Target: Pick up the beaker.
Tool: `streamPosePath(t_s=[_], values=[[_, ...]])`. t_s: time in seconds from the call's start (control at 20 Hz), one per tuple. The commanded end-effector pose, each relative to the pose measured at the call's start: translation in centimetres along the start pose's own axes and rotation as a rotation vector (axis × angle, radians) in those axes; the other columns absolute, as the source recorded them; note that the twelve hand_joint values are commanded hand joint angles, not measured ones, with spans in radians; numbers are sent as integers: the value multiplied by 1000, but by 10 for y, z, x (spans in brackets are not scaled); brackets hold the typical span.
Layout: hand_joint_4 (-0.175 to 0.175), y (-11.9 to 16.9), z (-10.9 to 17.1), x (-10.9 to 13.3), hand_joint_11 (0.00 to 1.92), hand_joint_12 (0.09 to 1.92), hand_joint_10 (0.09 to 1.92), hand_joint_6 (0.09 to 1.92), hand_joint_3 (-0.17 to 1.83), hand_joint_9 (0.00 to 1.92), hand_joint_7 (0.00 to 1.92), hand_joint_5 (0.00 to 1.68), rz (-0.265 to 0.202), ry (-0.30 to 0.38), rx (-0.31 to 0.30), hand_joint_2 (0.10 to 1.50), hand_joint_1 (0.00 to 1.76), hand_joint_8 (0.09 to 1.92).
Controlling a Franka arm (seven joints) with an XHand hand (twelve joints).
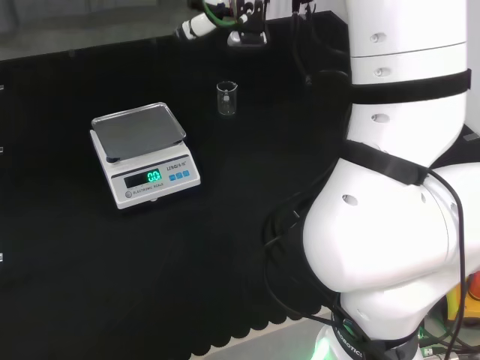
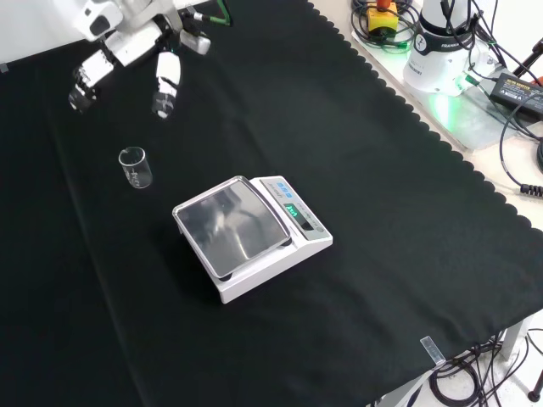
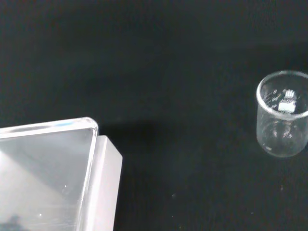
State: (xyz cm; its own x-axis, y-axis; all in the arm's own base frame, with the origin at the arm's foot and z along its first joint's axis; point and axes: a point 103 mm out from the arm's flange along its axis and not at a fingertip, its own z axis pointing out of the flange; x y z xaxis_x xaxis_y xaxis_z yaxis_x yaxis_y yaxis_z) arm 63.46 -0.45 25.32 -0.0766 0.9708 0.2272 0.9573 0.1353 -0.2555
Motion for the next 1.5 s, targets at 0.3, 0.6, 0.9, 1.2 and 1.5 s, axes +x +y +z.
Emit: streamPosePath(t_s=[0.3, 0.6, 0.9, 1.2, 1.5], values=[[-35, 27, 45, -14, 0, 1381, 602, 87, 102, 0, 0, 0, 36, 30, 78, 840, 372, 293], [-41, 45, 68, -26, 0, 1380, 602, 87, 97, 0, 0, 7, 75, 32, 122, 835, 383, 293], [-49, 52, 85, -48, 0, 1367, 569, 87, 86, 0, 0, 33, 114, 33, 151, 825, 396, 292], [-53, 54, 94, -67, 0, 1349, 535, 87, 75, 0, 0, 54, 155, 28, 178, 818, 399, 277], [-56, 56, 104, -76, 0, 1336, 516, 87, 70, 0, 0, 67, 211, 25, 196, 815, 397, 265]])
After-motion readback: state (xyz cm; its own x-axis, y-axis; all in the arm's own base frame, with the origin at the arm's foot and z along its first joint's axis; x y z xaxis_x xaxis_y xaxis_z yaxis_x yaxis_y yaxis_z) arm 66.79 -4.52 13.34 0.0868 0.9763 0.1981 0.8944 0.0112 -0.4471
